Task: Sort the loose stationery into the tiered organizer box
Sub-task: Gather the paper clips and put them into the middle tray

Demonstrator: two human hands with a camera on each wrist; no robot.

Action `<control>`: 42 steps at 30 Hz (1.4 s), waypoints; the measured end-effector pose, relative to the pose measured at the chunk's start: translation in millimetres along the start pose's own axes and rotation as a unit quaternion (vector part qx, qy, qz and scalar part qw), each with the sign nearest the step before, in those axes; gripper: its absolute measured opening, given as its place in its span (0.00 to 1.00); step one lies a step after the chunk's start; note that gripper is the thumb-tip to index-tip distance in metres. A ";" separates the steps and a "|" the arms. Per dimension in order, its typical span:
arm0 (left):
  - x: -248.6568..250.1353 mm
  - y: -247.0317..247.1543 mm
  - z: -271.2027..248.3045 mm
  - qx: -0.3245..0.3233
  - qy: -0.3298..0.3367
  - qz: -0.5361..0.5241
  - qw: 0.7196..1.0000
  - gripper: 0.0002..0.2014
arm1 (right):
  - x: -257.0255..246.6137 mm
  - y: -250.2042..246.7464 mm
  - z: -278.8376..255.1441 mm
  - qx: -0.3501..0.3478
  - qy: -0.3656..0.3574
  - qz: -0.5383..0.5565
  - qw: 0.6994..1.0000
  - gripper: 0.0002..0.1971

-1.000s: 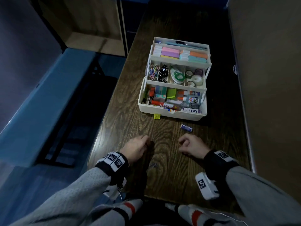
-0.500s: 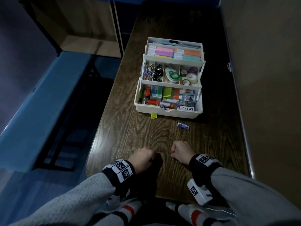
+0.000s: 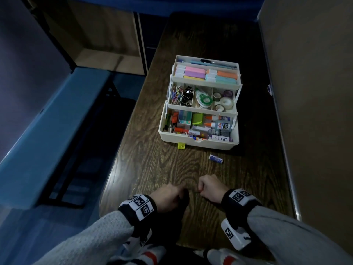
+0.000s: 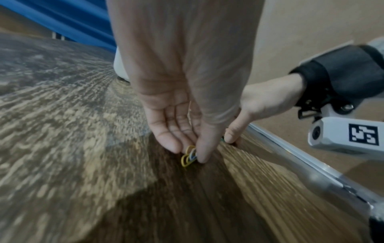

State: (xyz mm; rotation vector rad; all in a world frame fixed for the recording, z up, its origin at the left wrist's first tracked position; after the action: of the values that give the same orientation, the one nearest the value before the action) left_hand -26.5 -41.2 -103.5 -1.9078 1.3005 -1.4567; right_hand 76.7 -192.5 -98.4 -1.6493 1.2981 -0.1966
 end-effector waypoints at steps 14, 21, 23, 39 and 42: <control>-41.2 -196.4 78.1 0.305 -0.117 -0.271 0.905 0.07 | -8.6 -97.8 22.1 0.103 0.097 0.448 0.883 0.07; -51.8 -250.0 136.1 0.366 -0.220 -0.206 0.881 0.06 | -61.5 -183.3 90.1 0.169 0.051 0.552 0.815 0.07; -55.1 -251.1 143.3 0.359 -0.238 -0.173 0.886 0.08 | -78.1 -194.7 113.1 0.173 0.054 0.561 0.808 0.08; -66.7 -266.5 148.2 0.338 -0.215 -0.145 0.905 0.05 | -125.7 -186.4 195.2 0.241 0.148 0.495 0.822 0.11; -65.2 -267.4 147.4 0.340 -0.204 -0.152 0.905 0.08 | -125.2 -188.4 191.2 0.243 0.126 0.429 0.861 0.11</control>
State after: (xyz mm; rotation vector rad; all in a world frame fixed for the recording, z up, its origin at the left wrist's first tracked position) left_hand 219.3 112.4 12.7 -1.8116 0.2453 -1.3036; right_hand 269.3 9.1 1.7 -0.5319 1.8776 -0.1733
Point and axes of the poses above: each hand's wrist, its own z-axis towards the middle knuckle, its own y-axis out of the palm, x = y × z, the point moved 2 cm from there along z, towards the middle knuckle, and after that the axes turned 5 degrees about x, right-handed, at the moved point
